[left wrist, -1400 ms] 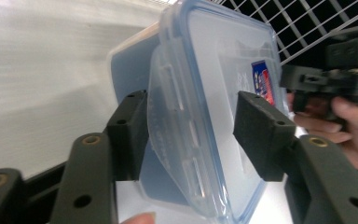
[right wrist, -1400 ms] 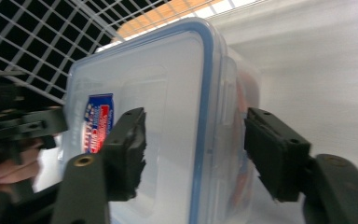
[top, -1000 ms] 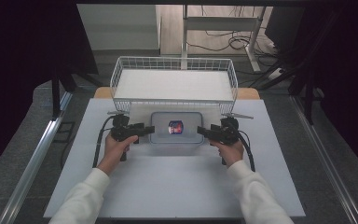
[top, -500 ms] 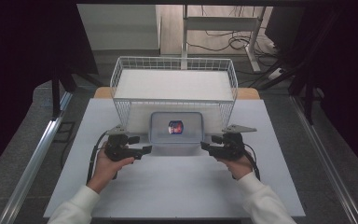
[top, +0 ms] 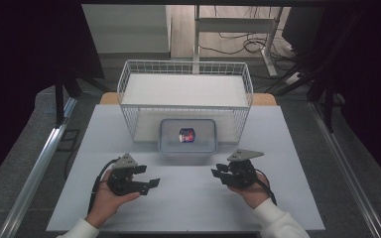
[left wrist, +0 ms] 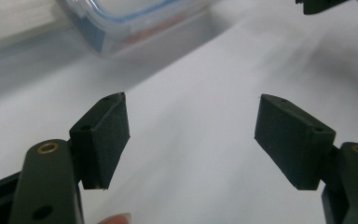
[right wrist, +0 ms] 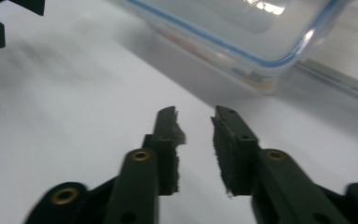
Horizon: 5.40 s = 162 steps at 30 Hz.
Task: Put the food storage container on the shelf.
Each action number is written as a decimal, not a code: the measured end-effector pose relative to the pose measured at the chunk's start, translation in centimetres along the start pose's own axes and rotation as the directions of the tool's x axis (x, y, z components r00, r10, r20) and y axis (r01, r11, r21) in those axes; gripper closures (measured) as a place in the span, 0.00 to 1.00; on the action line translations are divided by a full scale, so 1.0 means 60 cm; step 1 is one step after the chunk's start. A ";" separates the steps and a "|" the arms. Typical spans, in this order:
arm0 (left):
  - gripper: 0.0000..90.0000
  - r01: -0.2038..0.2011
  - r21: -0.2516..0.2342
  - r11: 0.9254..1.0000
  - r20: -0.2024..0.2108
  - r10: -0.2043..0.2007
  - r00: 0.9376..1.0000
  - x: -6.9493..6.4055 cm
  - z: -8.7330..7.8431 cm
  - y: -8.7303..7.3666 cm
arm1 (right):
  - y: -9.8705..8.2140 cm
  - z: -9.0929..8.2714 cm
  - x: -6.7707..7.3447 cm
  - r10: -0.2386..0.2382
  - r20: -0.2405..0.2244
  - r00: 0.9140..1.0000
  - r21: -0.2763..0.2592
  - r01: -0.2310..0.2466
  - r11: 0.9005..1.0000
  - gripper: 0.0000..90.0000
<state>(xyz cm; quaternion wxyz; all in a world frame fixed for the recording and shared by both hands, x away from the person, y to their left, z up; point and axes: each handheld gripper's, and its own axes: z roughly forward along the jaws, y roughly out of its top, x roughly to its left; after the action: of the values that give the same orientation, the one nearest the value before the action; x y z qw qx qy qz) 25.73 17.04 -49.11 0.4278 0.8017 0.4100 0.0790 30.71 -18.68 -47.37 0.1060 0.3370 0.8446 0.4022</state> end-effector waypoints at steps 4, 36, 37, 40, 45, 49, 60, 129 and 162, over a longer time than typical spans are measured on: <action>0.29 -0.005 -0.004 1.000 -0.001 0.005 1.000 -0.009 -0.012 -0.008 | -0.001 0.010 0.011 -0.029 -0.007 1.000 0.026 0.029 0.999 0.92; 0.28 -0.021 0.006 1.000 0.007 0.021 1.000 -0.011 -0.017 -0.024 | 0.062 0.174 0.018 0.030 0.038 0.999 0.094 -0.034 0.995 0.99; 0.28 -0.021 0.006 1.000 0.009 0.021 1.000 -0.011 -0.018 -0.024 | 0.062 0.177 0.017 0.031 0.038 0.999 0.097 -0.035 0.995 0.99; 0.28 -0.020 0.006 1.000 0.010 0.020 1.000 -0.010 -0.017 -0.024 | 0.062 0.182 0.016 0.032 0.040 0.999 0.098 -0.036 0.995 0.99; 0.28 -0.023 0.004 1.000 0.013 0.023 1.000 -0.010 -0.018 -0.024 | 0.063 0.188 0.014 0.047 0.040 0.998 0.079 -0.050 0.996 0.99; 0.29 -0.023 0.003 1.000 0.012 0.023 1.000 -0.009 -0.019 -0.024 | 0.070 0.184 0.011 0.066 0.057 0.996 0.054 -0.069 0.996 0.99; 0.28 -0.022 0.004 1.000 0.008 0.022 1.000 -0.008 -0.019 -0.025 | 0.095 0.195 0.001 0.112 0.049 0.993 0.032 -0.114 0.993 0.99; 0.28 0.005 0.001 1.000 -0.024 -0.005 1.000 0.000 -0.022 -0.024 | -0.011 -0.015 -0.024 0.032 0.061 0.998 -0.017 -0.031 0.999 0.99; 0.28 0.010 0.013 1.000 -0.042 -0.010 0.999 0.008 -0.018 -0.026 | -0.101 -0.106 -0.053 0.130 0.149 0.980 -0.047 -0.124 0.991 0.29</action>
<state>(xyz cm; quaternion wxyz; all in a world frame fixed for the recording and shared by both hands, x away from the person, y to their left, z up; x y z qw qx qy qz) 24.61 18.55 -49.71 0.4140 0.8007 0.4234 0.0909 27.29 -27.32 -48.06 0.1502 0.4177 0.8032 0.3972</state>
